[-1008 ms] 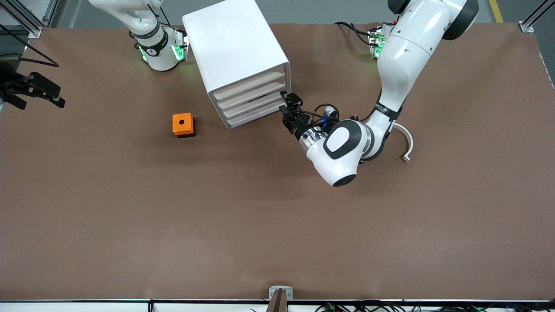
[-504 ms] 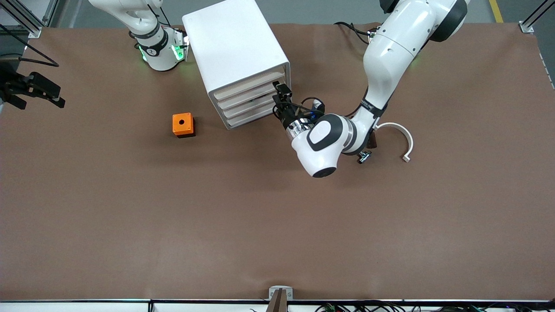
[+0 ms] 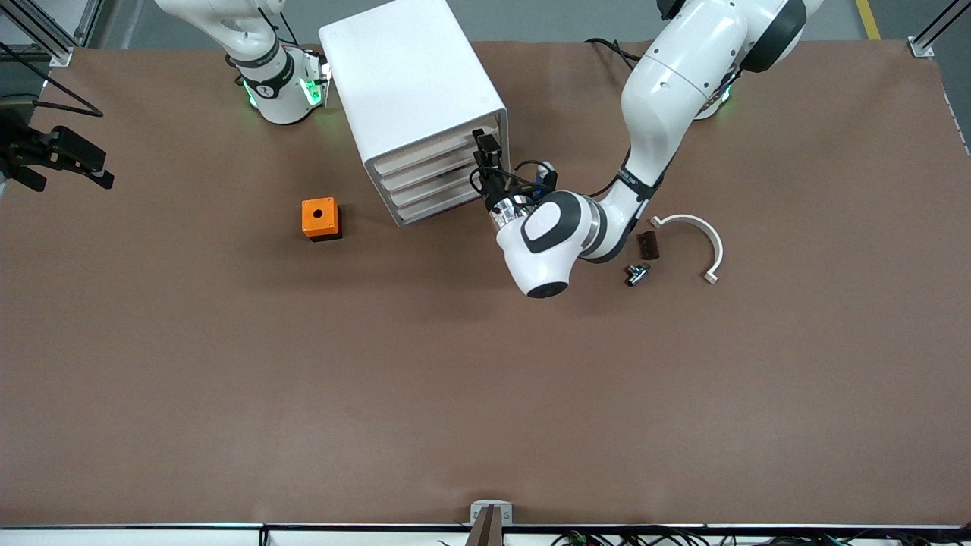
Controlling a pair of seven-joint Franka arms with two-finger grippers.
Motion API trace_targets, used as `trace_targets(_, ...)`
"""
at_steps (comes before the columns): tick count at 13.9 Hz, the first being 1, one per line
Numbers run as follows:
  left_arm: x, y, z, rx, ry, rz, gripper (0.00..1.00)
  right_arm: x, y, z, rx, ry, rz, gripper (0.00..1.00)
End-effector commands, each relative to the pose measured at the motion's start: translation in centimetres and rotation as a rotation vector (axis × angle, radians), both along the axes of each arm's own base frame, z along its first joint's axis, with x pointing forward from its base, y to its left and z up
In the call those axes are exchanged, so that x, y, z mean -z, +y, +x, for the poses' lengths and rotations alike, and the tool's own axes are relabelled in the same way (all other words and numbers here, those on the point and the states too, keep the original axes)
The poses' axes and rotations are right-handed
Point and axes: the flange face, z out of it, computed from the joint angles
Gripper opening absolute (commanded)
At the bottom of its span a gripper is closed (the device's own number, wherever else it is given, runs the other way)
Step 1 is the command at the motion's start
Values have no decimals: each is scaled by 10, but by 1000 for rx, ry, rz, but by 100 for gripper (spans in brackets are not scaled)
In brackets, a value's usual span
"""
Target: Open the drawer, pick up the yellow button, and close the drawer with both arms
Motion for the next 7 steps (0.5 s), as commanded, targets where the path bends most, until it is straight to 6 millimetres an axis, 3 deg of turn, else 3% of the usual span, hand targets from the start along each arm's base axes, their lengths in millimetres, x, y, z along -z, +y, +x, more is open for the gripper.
trace_targets(1,0,-5,-10,11,39,21,49,-5,0,-8,-12,-4,-2,100)
trace_targets(4,4,-9,-31,65,81,32,37,-5,0,-8,-14,-5,-6,100)
trace_targets(6,4,-9,-33,76,88,31,27,-8,3,-7,-17,-10,-7,100)
trace_targets(7,4,-9,-33,77,86,30,26,-13,2,-5,-17,-22,-9,100)
